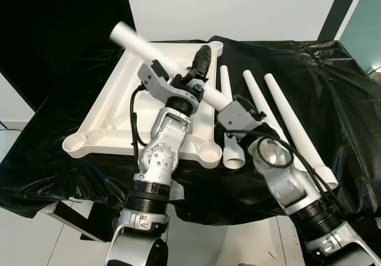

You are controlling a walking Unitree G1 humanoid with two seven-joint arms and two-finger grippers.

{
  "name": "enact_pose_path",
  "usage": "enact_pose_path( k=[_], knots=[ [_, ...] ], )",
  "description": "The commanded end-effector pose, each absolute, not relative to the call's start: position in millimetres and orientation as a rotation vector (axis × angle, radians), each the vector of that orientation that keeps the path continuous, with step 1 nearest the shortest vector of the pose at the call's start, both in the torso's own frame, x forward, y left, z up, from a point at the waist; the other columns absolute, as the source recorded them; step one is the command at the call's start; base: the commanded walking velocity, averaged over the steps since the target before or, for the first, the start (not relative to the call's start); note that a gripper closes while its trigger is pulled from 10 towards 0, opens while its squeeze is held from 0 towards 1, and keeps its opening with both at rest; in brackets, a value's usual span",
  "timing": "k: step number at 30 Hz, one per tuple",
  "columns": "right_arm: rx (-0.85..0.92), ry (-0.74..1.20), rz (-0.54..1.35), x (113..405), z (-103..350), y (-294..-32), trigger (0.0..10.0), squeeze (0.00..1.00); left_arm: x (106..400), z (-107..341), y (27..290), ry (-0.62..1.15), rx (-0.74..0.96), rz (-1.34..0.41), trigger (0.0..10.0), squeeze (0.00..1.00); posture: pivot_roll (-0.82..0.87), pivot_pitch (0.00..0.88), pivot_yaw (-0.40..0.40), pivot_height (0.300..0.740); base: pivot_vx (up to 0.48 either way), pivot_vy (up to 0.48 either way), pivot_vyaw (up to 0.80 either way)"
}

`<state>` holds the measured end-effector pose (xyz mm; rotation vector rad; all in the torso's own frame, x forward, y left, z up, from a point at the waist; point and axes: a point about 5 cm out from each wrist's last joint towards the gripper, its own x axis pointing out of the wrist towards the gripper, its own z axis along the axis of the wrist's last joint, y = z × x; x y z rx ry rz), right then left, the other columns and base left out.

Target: Building children table

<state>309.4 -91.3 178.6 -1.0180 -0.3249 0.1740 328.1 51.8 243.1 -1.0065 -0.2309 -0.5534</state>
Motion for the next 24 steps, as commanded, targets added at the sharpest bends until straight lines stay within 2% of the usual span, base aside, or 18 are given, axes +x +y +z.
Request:
enact_pose_path(
  k=[1,2,3,5,6,7,8,14,15,16,24],
  knots=[
    [-1.104,-0.403,0.184,305.0,180.0,-81.2,0.0,0.0,319.0,255.1,44.8,-0.355,-0.966,-0.786,10.0,0.0,-0.1,0.0,0.045,0.74,0.0,0.0,0.0],
    [-1.104,-0.403,0.184,305.0,180.0,-81.2,0.0,0.0,319.0,255.1,44.8,-0.355,-0.966,-0.786,10.0,0.0,-0.1,0.0,0.045,0.74,0.0,0.0,0.0],
    [-1.181,-0.46,0.15,302.6,179.0,-81.4,0.0,0.0,318.9,254.3,45.5,-0.352,-0.967,-0.78,10.0,0.0,-0.1,0.0,0.045,0.74,0.0,0.0,0.0],
    [-1.181,-0.46,0.15,302.6,179.0,-81.4,0.0,0.0,318.9,254.3,45.5,-0.352,-0.967,-0.78,10.0,0.0,-0.1,0.0,0.045,0.74,0.0,0.0,0.0],
    [-1.241,-0.506,0.126,301.1,176.9,-82.5,0.0,0.0,319.7,253.4,46.6,-0.348,-0.972,-0.767,8.9,0.0,-0.09,0.0,0.045,0.74,0.0,0.0,0.0],
    [-1.283,-0.538,0.11,299.9,173.3,-84.0,0.0,0.0,320.8,252.9,48.3,-0.349,-0.985,-0.755,3.4,0.0,-0.09,0.0,0.046,0.74,0.0,0.0,0.0],
    [-1.306,-0.559,0.102,299.0,170.5,-85.1,0.0,0.0,321.6,252.7,49.7,-0.349,-0.996,-0.748,0.0,0.0,-0.09,0.0,0.046,0.74,0.0,0.0,0.0],
    [-1.298,-0.553,0.101,298.3,165.0,-86.5,0.0,0.0,322.0,253.6,52.3,-0.361,-1.021,-0.753,0.0,0.0,-0.09,0.0,0.046,0.74,0.0,0.0,0.0],
    [-1.286,-0.551,0.099,298.1,164.4,-86.7,4.0,0.0,321.9,253.9,52.9,-0.363,-1.024,-0.753,0.0,0.0,-0.09,0.0,0.047,0.74,0.0,0.0,0.0],
    [-1.27,-0.545,0.089,298.0,164.0,-87.0,10.0,0.0,321.8,254.0,53.4,-0.364,-1.027,-0.754,0.0,0.0,-0.09,0.0,0.049,0.74,0.0,0.0,0.0],
    [-1.157,-0.523,0.073,297.9,168.3,-84.2,10.0,0.0,319.5,254.1,53.1,-0.368,-1.032,-0.765,0.0,0.0,-0.09,0.0,0.052,0.74,0.0,0.0,0.0]
  ],
)
